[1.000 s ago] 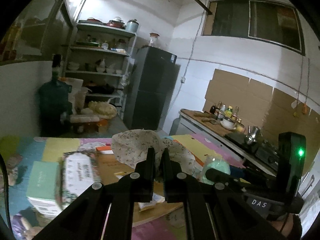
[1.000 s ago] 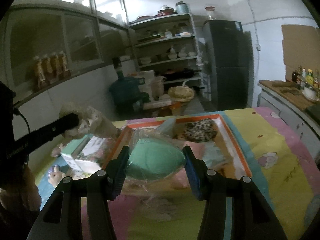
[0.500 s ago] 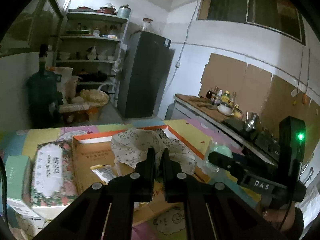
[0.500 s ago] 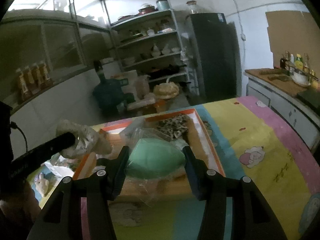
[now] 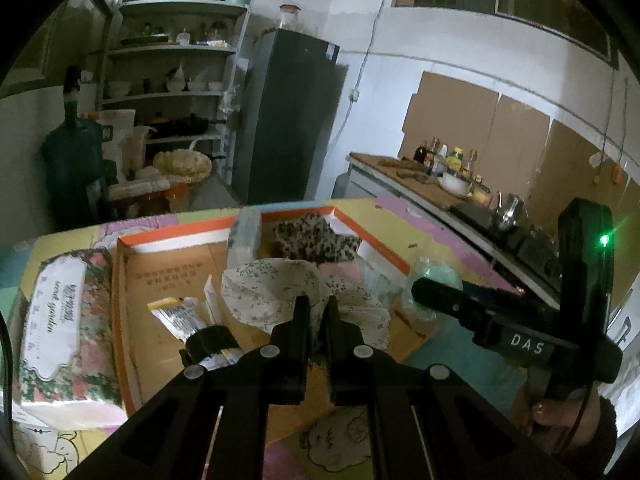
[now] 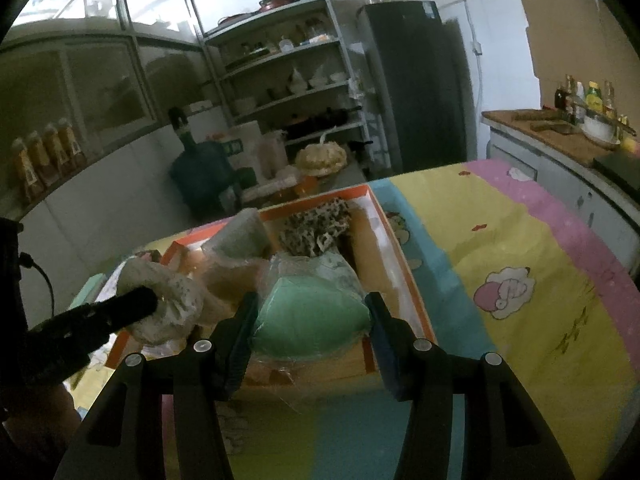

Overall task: Organize soft objects
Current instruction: 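Carry the plush toy with the left gripper while the right carries the sponge over the tray, then lower both items into the tray and open both grippers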

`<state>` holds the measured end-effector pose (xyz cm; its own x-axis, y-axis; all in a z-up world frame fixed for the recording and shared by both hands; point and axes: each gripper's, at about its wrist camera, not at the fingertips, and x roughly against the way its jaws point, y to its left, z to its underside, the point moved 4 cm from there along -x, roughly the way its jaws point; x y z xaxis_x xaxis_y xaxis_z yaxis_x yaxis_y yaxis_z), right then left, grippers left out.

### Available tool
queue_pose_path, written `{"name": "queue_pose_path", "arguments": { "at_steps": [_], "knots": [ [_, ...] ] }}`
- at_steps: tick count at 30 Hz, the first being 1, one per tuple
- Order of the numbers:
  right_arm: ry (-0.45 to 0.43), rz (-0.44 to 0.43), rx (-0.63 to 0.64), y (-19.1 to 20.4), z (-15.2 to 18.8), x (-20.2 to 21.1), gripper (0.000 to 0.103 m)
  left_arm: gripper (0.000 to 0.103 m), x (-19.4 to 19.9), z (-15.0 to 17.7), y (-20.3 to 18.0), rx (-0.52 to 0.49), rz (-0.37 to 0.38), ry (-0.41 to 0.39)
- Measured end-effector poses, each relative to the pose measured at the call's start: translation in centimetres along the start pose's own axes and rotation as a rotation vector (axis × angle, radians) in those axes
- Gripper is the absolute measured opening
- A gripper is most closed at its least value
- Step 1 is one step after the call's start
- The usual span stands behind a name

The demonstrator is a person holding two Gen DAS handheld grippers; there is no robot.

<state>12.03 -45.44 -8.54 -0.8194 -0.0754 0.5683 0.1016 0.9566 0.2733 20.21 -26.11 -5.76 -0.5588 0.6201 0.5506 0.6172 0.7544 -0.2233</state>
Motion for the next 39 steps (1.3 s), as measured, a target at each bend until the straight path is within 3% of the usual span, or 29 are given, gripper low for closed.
{"name": "queue_pose_path", "arguments": {
  "at_steps": [12,27,29,36,39],
  "knots": [
    [0.074,-0.006,-0.003,-0.6,0.5,-3.0,0.054,0.007,-2.8,1.0,0.9,0.009,-0.033,0.08],
    [0.097,-0.008,0.002,-0.8,-0.1,-4.8,0.055,0.009,-4.1,1.7,1.9,0.038,-0.034,0.11],
    [0.098,-0.013,0.0,-0.7,-0.1,-4.8,0.058,0.011,-3.9,1.7,1.8,0.037,-0.032,0.105],
    [0.101,-0.024,-0.012,-1.0,0.1,-4.8,0.061,0.036,-3.4,1.6,1.7,0.037,-0.035,0.092],
    [0.097,-0.023,-0.009,-1.1,0.1,-4.8,0.07,0.041,-3.2,1.5,1.6,0.033,-0.042,0.091]
  ]
}}
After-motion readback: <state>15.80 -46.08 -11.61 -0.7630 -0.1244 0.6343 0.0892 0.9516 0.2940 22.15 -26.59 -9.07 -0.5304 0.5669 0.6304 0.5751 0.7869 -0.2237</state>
